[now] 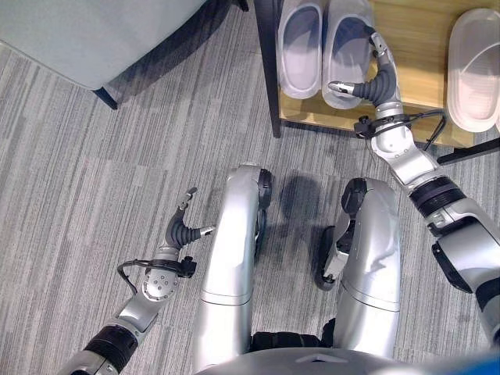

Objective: Arrange the slippers neatly on the shoe rack.

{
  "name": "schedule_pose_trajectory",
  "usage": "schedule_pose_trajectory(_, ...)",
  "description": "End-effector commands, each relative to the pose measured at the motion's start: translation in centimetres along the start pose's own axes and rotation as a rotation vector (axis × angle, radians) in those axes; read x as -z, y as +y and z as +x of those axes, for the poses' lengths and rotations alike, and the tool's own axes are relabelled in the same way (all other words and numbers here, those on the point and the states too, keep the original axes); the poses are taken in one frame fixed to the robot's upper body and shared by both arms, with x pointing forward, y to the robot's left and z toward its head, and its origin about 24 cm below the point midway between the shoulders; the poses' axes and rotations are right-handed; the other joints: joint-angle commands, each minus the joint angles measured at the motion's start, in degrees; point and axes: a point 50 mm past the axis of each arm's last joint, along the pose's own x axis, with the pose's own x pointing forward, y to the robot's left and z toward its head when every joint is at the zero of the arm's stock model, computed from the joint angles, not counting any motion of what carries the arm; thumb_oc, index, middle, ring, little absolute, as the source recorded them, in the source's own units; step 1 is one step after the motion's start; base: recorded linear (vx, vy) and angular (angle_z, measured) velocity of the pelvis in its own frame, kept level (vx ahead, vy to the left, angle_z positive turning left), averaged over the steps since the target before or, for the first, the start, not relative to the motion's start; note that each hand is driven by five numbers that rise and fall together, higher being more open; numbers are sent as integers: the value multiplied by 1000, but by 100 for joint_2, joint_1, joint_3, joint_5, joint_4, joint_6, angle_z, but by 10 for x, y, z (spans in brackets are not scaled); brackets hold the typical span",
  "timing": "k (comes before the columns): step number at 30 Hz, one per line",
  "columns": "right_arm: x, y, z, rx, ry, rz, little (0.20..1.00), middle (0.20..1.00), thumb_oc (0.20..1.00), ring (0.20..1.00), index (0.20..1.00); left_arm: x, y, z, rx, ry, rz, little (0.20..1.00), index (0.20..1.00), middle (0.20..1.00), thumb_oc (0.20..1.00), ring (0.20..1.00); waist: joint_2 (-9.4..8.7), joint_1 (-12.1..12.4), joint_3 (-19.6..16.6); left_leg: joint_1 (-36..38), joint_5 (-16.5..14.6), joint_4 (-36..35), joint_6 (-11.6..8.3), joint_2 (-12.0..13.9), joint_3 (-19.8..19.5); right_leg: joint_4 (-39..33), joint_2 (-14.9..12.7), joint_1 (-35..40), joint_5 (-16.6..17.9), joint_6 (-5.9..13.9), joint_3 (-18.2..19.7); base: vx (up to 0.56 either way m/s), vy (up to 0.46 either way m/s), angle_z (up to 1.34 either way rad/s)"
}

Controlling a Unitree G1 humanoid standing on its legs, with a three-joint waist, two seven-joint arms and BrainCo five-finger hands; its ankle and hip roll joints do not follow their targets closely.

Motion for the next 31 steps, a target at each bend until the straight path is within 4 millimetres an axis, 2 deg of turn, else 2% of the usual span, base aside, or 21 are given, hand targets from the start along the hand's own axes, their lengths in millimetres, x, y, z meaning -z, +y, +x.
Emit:
schedule_pose_trajectory(1,-28,-35,12,223,-160,43,1000,1000,1000,1000,1000,-3,-13,-12,-8,-40,-2,1000,1000,1000,1000,1000,5,250,-203,157,-663,349,-103,41,-510,-13,270,-284,1269,-131,654,0,0,0)
schedule_pose_trajectory(2,-28,-35,11,225,-160,42,1000,1000,1000,1000,1000,-3,-13,-12,-7,-41,-1,1000,1000,1000,1000,1000,5,258,-203,157,-660,348,-102,40,-509,-13,270,-284,1272,-130,654,0,0,0)
schedule_pose_trajectory(5,-47,-63,-5,363,-322,45,1000,1000,1000,1000,1000,-10,-11,-5,-44,-71,-23,1000,1000,1000,1000,1000,16,153,-203,157,-486,161,-87,3,-496,-227,288,-184,1378,-79,585,-2,14,0)
schedule_pose_trajectory(7,-48,-69,-10,381,-339,39,1000,1000,1000,1000,1000,-12,-9,-2,-49,-86,-23,1000,1000,1000,1000,1000,23,130,-203,157,-401,-5,-74,-17,-503,-408,254,-123,1433,-70,540,-41,45,7)
schedule_pose_trajectory(9,-39,-85,-33,439,-343,36,1000,1000,1000,1000,1000,-30,-10,17,-67,-161,-55,1000,1000,1000,1000,1000,7,-18,-206,157,101,-1198,-31,-47,-549,-1635,130,90,1644,-19,201,-168,108,10)
schedule_pose_trajectory(11,-29,-89,-42,451,-304,27,1000,1000,1000,1000,1000,-33,-10,20,-64,-170,-63,1000,1000,1000,1000,1000,29,-37,-350,157,349,-1556,-47,-77,-618,-2005,113,139,1747,-17,61,-114,85,38)
schedule_pose_trajectory(12,18,-77,-80,401,-88,41,1000,1000,1000,1000,1000,-29,-16,18,-34,-148,-74,1000,1000,1000,1000,1000,8,-147,-948,160,703,-2287,-31,-1,-751,-2818,34,183,1942,50,-236,-59,82,21)
schedule_pose_trajectory(13,37,-67,-98,372,18,66,1000,1000,1000,1000,1000,-27,-17,17,-19,-133,-82,1000,1000,1000,1000,1000,3,-193,-1163,200,836,-2533,-33,23,-831,-3109,21,252,1960,74,-320,-78,97,-6)
schedule_pose_trajectory(14,54,-61,-117,343,113,81,1000,1000,1000,1000,1000,-23,-17,15,-9,-115,-81,1000,1000,1000,1000,1000,-5,-246,-1275,433,895,-2864,-22,94,-853,-3453,-35,463,2048,100,-426,-102,29,1)
schedule_pose_trajectory(15,78,-48,-148,294,264,104,1000,1000,1000,1000,1000,-12,-20,10,16,-62,-83,1000,1000,1000,1000,1000,-43,-312,-1375,983,1102,-3518,-49,222,-874,-4114,-96,953,2148,147,-525,-141,19,-4)
schedule_pose_trajectory(16,91,-46,-165,272,348,98,1000,1000,1000,1000,1000,-2,-20,6,13,-11,-85,1000,1000,1000,1000,1000,-70,-356,-1409,1323,1196,-3890,-40,274,-861,-4514,-109,1296,2225,155,-615,-182,-13,-11)
schedule_pose_trajectory(17,112,-37,-197,231,497,98,1000,1000,1000,1000,1000,22,-24,-3,2,117,-111,1000,1000,1000,1000,1000,-109,-399,-1490,2023,1359,-4669,-50,360,-833,-5300,-133,1964,2349,183,-732,-127,-17,-21)
schedule_pose_trajectory(18,113,-37,-197,231,497,99,1000,1000,1000,1000,1000,22,-24,-3,2,117,-112,1000,1000,1000,1000,1000,-107,-401,-1448,2104,1382,-4728,-50,361,-835,-5360,-132,2048,2373,180,-745,-85,-23,-11)
schedule_pose_trajectory(19,135,-31,-234,218,679,113,1000,1000,1000,1000,1000,50,-30,-18,-5,271,-124,1000,1000,1000,1000,1000,-142,-416,-1559,2955,1621,-5622,-83,378,-765,-6306,-125,2831,2538,243,-902,93,-30,1)
schedule_pose_trajectory(20,158,-16,-283,202,925,154,1000,1000,1000,1000,1000,79,-39,-40,-3,452,-135,1000,1000,1000,1000,1000,-173,-403,-1665,4264,1964,-6762,-118,326,-722,-7554,-48,4163,2795,322,-1129,171,-34,11)
schedule_pose_trajectory(24,172,-2,-360,141,1255,153,1000,1000,1000,1000,1000,114,-55,-82,25,700,-102,1000,1000,1000,1000,1000,-216,-349,-1984,5987,2483,-8522,-76,295,-706,-9068,-21,5828,3361,464,-1388,185,-23,15)
schedule_pose_trajectory(25,172,-2,-394,72,1379,108,1000,1000,1000,1000,1000,126,-57,-103,40,792,-82,1000,1000,1000,1000,1000,-235,-279,-2163,6662,2781,-9215,-126,264,-676,-9758,9,6537,3615,547,-1499,316,-41,12)
schedule_pose_trajectory(26,170,0,-409,48,1443,107,1000,1000,1000,1000,1000,132,-60,-114,45,853,-75,1000,1000,1000,1000,1000,-248,-287,-2239,7048,2857,-9658,-165,272,-633,-10115,44,6919,3750,607,-1491,319,-74,8)
schedule_pose_trajectory(27,166,-1,-438,-2,1554,89,1000,1000,1000,1000,1000,137,-61,-126,58,908,-51,1000,1000,1000,1000,1000,-239,-260,-2430,7663,3078,-10403,-195,242,-566,-10843,99,7444,3995,710,-1564,295,-70,-7)
schedule_pose_trajectory(29,154,-4,-480,-57,1718,88,1000,1000,1000,1000,1000,148,-67,-152,23,1083,-155,1000,1000,1000,1000,1000,-163,-303,-2826,8771,3448,-11909,-296,220,-431,-12093,213,8308,4409,847,-1588,277,-93,-14)
schedule_pose_trajectory(31,149,-4,-494,-92,1790,110,1000,1000,1000,1000,1000,144,-76,-140,96,1060,-166,1000,1000,1000,1000,1000,-38,-389,-3150,9533,3775,-13029,-305,295,-317,-13164,316,9005,4733,881,-1477,132,-121,-18)
